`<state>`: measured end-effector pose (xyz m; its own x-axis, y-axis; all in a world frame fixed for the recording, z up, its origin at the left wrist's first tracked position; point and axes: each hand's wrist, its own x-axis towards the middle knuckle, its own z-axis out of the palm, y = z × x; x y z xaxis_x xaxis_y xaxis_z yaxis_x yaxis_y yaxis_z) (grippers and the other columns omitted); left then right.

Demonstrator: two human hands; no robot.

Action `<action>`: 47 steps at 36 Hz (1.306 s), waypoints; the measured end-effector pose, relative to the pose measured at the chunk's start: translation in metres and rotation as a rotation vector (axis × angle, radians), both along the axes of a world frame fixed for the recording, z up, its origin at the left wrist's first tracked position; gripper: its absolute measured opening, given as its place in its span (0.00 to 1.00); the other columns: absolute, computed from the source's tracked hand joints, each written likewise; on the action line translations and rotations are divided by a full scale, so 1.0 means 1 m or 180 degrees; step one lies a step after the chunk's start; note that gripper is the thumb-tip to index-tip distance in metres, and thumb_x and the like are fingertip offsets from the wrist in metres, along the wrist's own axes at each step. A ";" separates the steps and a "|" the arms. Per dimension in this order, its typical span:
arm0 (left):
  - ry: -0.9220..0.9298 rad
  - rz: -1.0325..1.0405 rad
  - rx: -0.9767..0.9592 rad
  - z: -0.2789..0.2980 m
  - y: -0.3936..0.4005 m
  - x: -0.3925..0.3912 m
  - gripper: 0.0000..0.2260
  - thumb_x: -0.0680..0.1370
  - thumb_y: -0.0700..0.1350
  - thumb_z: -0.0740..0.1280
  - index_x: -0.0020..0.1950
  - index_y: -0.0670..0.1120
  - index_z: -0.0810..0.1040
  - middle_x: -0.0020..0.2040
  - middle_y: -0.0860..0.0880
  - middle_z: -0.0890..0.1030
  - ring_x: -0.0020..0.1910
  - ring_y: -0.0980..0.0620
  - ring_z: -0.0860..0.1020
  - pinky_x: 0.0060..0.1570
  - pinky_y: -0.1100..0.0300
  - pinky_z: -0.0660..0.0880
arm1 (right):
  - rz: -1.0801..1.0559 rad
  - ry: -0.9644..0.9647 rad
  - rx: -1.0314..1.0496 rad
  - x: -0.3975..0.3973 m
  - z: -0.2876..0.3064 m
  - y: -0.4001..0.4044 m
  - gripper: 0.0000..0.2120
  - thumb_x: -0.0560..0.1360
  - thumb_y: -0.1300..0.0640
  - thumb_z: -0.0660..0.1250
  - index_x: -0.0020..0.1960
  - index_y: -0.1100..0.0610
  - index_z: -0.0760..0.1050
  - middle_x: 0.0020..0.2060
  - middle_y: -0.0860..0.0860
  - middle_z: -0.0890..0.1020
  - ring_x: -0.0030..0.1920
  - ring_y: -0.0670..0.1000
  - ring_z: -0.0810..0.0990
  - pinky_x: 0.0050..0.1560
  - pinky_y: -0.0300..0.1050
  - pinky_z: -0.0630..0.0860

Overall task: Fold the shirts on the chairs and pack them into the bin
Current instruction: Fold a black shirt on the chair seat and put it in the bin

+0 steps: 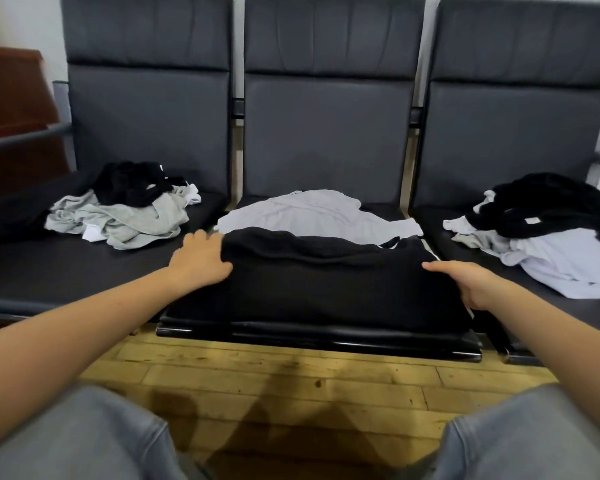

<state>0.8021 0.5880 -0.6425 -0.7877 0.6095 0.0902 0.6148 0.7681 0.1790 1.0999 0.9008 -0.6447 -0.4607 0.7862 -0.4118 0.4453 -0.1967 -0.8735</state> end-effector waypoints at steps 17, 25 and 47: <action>0.0931 -0.1715 0.0646 -0.023 0.103 -0.008 0.09 0.77 0.52 0.67 0.52 0.48 0.79 0.52 0.50 0.78 0.53 0.48 0.74 0.54 0.55 0.70 | -0.0193 -0.0211 0.0295 -0.019 -0.006 -0.011 0.14 0.74 0.55 0.72 0.55 0.63 0.79 0.46 0.58 0.83 0.46 0.58 0.82 0.50 0.49 0.78; 0.0498 -0.0625 0.1445 -0.026 0.123 -0.017 0.09 0.82 0.50 0.56 0.47 0.46 0.67 0.38 0.50 0.75 0.37 0.47 0.73 0.36 0.54 0.66 | -0.0432 0.0080 0.0398 -0.034 -0.012 -0.002 0.09 0.75 0.61 0.71 0.53 0.64 0.77 0.43 0.57 0.81 0.39 0.52 0.79 0.35 0.42 0.72; -0.0425 -0.0948 0.2224 -0.022 0.103 0.001 0.08 0.80 0.41 0.59 0.52 0.48 0.77 0.46 0.50 0.78 0.41 0.55 0.75 0.45 0.60 0.72 | 0.0592 0.1335 -0.0282 -0.109 0.049 -0.067 0.10 0.80 0.65 0.59 0.42 0.55 0.70 0.37 0.52 0.75 0.36 0.48 0.76 0.33 0.40 0.73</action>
